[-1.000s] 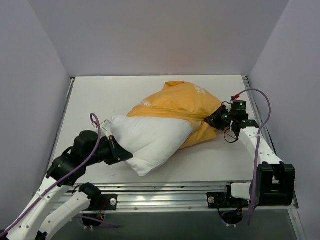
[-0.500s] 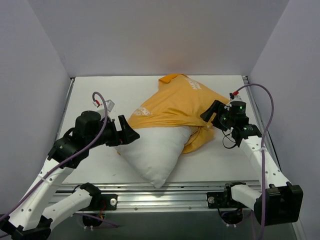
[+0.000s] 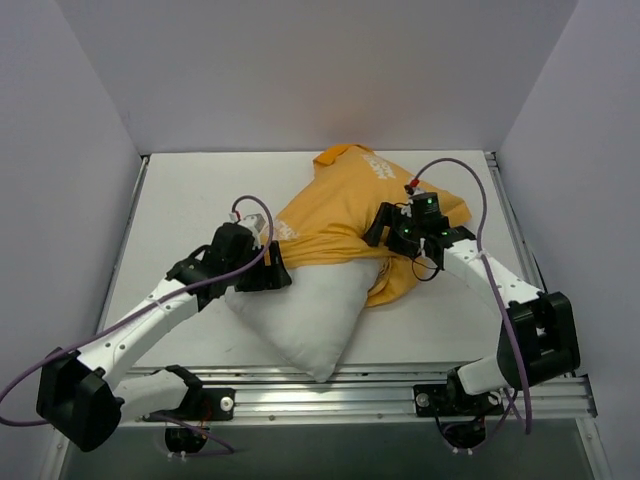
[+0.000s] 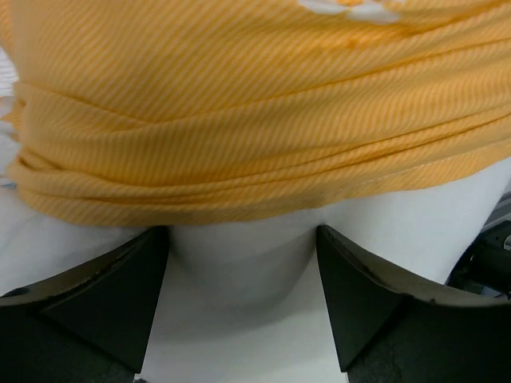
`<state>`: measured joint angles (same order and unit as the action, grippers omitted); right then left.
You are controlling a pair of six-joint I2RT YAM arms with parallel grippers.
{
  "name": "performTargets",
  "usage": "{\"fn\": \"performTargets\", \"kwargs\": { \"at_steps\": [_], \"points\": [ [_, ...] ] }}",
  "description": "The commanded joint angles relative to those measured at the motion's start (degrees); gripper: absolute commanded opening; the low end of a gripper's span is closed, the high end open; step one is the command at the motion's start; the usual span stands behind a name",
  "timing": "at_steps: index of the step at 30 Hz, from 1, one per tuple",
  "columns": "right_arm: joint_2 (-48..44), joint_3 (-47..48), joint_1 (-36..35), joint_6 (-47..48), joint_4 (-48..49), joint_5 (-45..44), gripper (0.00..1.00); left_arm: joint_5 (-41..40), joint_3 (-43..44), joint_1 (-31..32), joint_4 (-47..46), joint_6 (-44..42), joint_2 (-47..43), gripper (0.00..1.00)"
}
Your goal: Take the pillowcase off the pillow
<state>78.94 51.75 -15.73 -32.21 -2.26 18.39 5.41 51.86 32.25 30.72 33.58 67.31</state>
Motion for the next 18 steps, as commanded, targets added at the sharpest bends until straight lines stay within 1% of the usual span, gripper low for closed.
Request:
{"fn": "performTargets", "kwargs": {
  "at_steps": [1,2,3,4,5,6,7,8,9,11,13,16,18],
  "points": [
    [6.0,5.9,-5.8,1.5,6.9,2.2,0.74,3.7,-3.8,6.1,-6.5,3.9,-4.4,0.82],
    [9.4,7.5,-8.4,1.8,7.2,2.3,0.75,2.5,-4.6,8.5,-6.5,4.9,-5.5,0.82],
    [11.0,10.9,-9.6,2.5,7.4,2.3,0.75,1.5,-5.4,11.1,-6.8,7.5,-7.5,0.81],
    [12.8,12.7,-10.7,3.1,7.1,2.4,0.75,0.4,-7.3,15.5,-7.7,9.0,-8.6,0.81],
    [15.7,14.8,-11.8,3.7,6.9,2.3,0.75,-1.4,-8.3,17.0,-8.3,10.4,-9.6,0.81],
    [17.0,16.6,-13.7,4.8,6.7,1.0,0.75,-2.8,-9.1,18.4,-9.0,13.1,-11.8,0.82],
    [18.2,19.6,-14.4,5.4,6.7,0.2,0.75,-4.1,-10.8,19.3,-9.0,14.0,-12.9,0.82],
    [20.2,21.2,-14.9,6.0,6.7,-0.2,0.75,-6.6,-11.5,19.3,-9.2,14.8,-13.9,0.82],
    [21.2,22.7,-15.2,7.2,6.3,-1.0,0.75,-7.4,-11.9,19.4,-9.5,15.3,-15.6,0.82],
    [23.7,28.0,-15.3,8.9,4.5,-2.6,0.75,-10.5,-11.6,19.3,-9.6,15.0,-16.2,0.83],
    [24.4,32.3,-15.6,11.2,0.0,-6.1,0.77,-12.8,-10.6,19.2,-9.6,14.4,-15.2,0.86],
    [21.6,32.7,-15.9,12.3,-1.6,-9.8,0.82,-14.0,-8.2,18.0,-10.5,12.6,-11.0,0.86],
    [17.1,29.7,-16.0,12.1,-2.0,-11.2,0.85,-13.2,-6.6,16.5,-13.2,12.0,-6.6,0.86]
  ]
}}
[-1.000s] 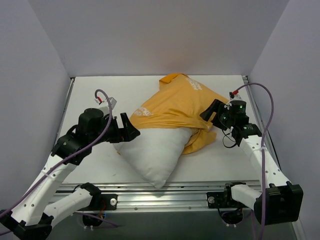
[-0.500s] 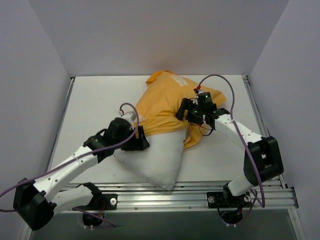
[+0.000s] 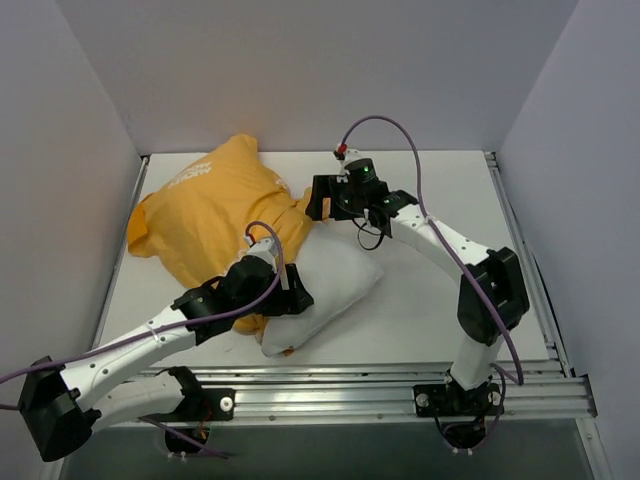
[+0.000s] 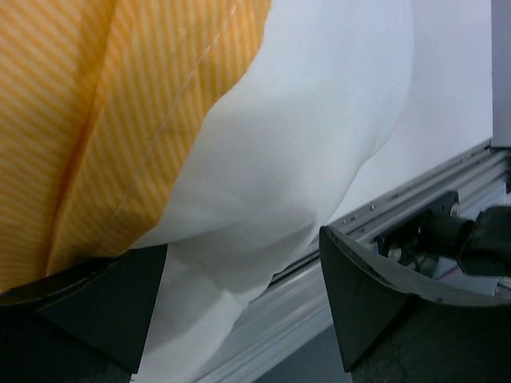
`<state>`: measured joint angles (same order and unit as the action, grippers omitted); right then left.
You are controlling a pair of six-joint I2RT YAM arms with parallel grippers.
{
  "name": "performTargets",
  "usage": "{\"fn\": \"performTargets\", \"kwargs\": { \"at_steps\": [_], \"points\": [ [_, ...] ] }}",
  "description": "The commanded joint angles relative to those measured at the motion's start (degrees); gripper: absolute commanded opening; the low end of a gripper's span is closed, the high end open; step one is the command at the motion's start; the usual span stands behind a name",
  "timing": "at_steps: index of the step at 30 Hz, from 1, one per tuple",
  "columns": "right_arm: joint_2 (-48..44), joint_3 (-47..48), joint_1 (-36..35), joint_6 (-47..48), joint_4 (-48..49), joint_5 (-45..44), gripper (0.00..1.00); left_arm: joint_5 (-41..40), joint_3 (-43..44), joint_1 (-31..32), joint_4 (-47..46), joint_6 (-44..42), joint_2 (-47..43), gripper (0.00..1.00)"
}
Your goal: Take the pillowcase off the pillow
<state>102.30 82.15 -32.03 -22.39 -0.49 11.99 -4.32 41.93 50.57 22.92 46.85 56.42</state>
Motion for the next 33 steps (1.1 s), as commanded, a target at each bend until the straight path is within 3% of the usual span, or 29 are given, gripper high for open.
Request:
{"fn": "performTargets", "kwargs": {
  "at_steps": [1,8,15,19,22,27,33],
  "points": [
    [-8.3,-2.2,0.0,2.1,-3.9,-5.5,0.86,-2.5,3.7,-2.2,-6.7,-1.4,5.7,0.86],
    [-29.7,-17.3,-1.3,-0.4,-5.7,-11.4,0.96,-0.5,12.8,-4.2,-13.3,-3.0,18.4,0.9],
    [-43.1,-29.2,-1.5,-3.5,-5.4,-9.4,1.0,-8.9,19.9,-3.5,-3.9,-4.3,13.2,0.97],
    [-44.1,-37.1,-1.6,-8.8,0.4,-0.2,1.0,-14.9,19.9,-3.5,6.2,-3.0,7.1,0.97],
    [-43.1,-41.6,-2.6,-12.8,10.2,4.5,1.0,-15.9,17.8,-3.5,11.4,-2.1,2.9,0.97],
    [-38.8,-47.1,-5.0,-17.2,23.1,7.1,1.0,-12.0,9.1,-3.5,11.6,-0.1,-2.3,0.97],
    [-31.3,-48.8,-6.7,-20.1,31.9,8.6,1.0,-10.2,2.0,-3.4,7.3,1.1,-4.7,0.95]
  ]
}}
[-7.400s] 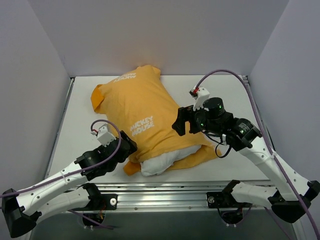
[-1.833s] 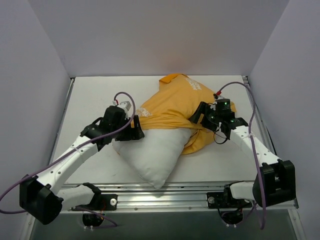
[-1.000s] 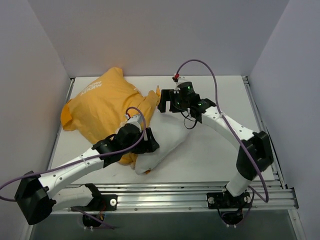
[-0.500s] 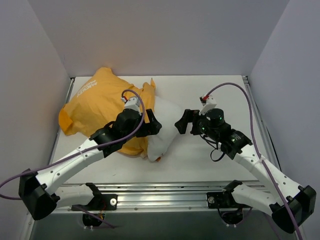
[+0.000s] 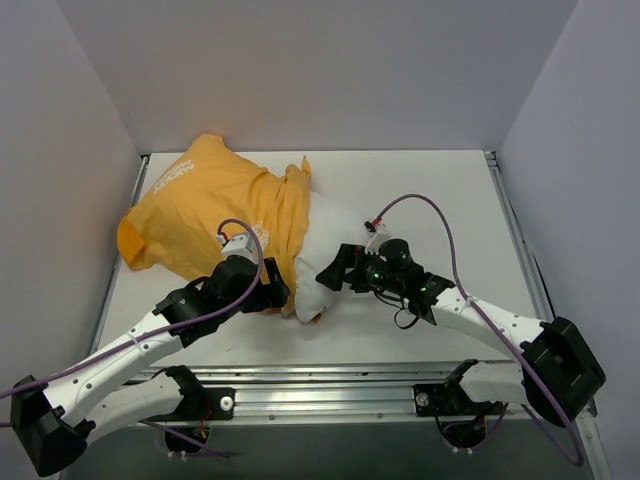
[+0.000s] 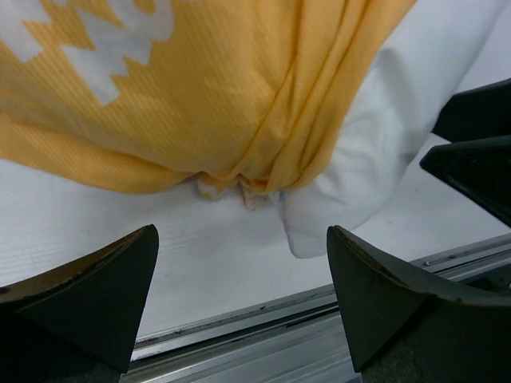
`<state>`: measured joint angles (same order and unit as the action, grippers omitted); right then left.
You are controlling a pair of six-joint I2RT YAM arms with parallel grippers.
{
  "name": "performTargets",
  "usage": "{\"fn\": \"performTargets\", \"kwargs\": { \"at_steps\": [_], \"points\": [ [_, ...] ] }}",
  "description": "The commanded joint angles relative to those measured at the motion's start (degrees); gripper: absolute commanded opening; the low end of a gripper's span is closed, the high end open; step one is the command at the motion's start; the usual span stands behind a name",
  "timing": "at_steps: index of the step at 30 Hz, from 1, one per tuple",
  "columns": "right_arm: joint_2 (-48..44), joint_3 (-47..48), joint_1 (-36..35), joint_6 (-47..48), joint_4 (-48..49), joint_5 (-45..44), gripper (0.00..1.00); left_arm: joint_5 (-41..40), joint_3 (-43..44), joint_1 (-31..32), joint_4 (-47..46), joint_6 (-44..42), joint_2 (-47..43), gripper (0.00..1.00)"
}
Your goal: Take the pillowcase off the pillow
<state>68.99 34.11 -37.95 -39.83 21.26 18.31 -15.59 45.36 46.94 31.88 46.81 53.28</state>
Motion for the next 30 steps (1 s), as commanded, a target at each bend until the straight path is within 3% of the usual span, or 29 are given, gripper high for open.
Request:
{"fn": "performTargets", "kwargs": {
  "at_steps": [1,8,10,13,14,17,30],
  "points": [
    [3.9,-0.4,-1.2,-2.5,10.1,1.7,1.0,1.1,-2.5,0.3,-2.3,1.3,-1.8,0.94],
    [10.6,-0.4,-2.7,-3.0,12.5,-0.5,0.99,1.7,-4.8,0.2,-7.3,0.7,-1.4,0.93],
    [11.5,-0.4,-2.8,-2.9,12.6,-1.2,0.95,2.1,-4.9,0.3,-7.8,0.3,-1.0,0.93],
    [12.0,-0.5,-2.8,-2.6,13.2,-2.2,0.57,2.8,-6.2,0.3,-9.7,0.0,-0.4,0.92],
    [12.0,-0.1,-2.8,-2.3,12.7,-2.2,0.32,3.0,-6.6,0.3,-10.9,0.0,0.0,0.92],
    [11.1,2.1,-3.0,-2.0,9.2,-2.1,0.0,3.3,-7.9,0.3,-13.0,-0.2,1.1,0.92],
    [4.4,7.5,-3.4,0.5,0.5,-4.2,0.0,0.4,-8.3,1.8,-19.4,-2.2,6.8,0.8]
  ]
}}
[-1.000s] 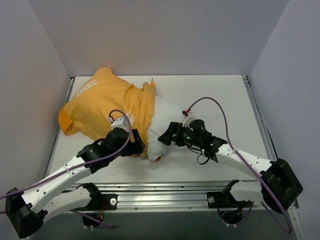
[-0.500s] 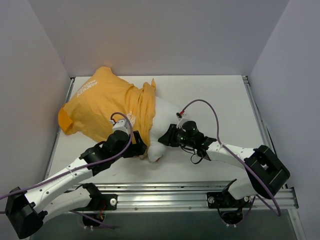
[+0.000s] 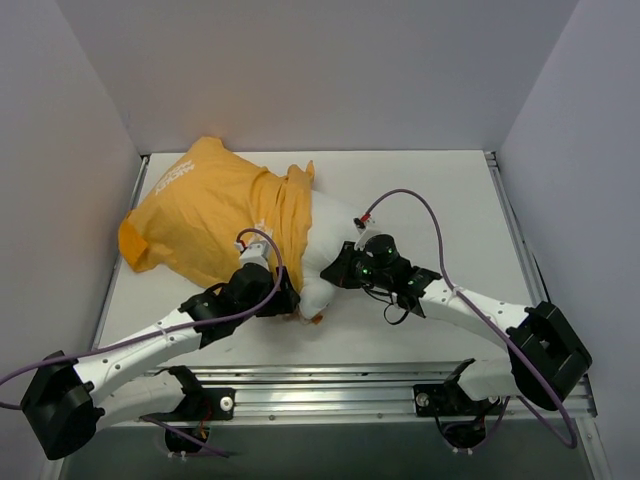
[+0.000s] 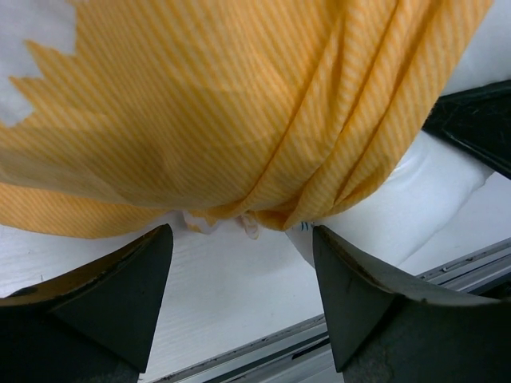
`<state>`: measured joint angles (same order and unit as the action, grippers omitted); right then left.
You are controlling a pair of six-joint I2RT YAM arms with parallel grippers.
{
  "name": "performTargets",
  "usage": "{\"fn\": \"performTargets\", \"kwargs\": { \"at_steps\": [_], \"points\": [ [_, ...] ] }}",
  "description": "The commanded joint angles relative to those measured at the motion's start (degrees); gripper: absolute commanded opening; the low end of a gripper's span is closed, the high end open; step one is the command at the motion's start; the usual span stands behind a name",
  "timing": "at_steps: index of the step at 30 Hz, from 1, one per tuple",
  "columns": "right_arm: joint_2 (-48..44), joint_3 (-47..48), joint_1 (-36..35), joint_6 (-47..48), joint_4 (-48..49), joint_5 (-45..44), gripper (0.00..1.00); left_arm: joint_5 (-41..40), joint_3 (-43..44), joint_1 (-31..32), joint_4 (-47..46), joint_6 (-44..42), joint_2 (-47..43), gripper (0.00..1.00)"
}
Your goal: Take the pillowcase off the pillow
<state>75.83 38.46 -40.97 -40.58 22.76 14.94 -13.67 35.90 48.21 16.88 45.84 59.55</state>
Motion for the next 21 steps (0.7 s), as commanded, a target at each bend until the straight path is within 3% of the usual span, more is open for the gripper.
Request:
{"fn": "performTargets", "kwargs": {
  "at_steps": [1,10,18,21],
  "points": [
    [-2.5,3.6,-0.4,1.7,-1.4,-1.0,0.0,-1.5,1.2,0.7,-5.0,-1.3,0.1,0.78],
    [-2.3,3.3,-0.9,2.0,-1.3,-1.1,0.0,-7.2,-1.4,2.0,-14.5,0.7,-6.0,0.63],
    [-2.2,4.2,-1.6,2.3,-2.0,-1.5,0.0,-7.2,-0.2,2.1,-15.9,0.7,0.7,0.59],
    [-2.5,4.3,-1.7,2.3,-2.5,-1.8,0.0,-7.5,-0.2,2.2,-15.9,0.9,2.0,0.5]
  ]
}}
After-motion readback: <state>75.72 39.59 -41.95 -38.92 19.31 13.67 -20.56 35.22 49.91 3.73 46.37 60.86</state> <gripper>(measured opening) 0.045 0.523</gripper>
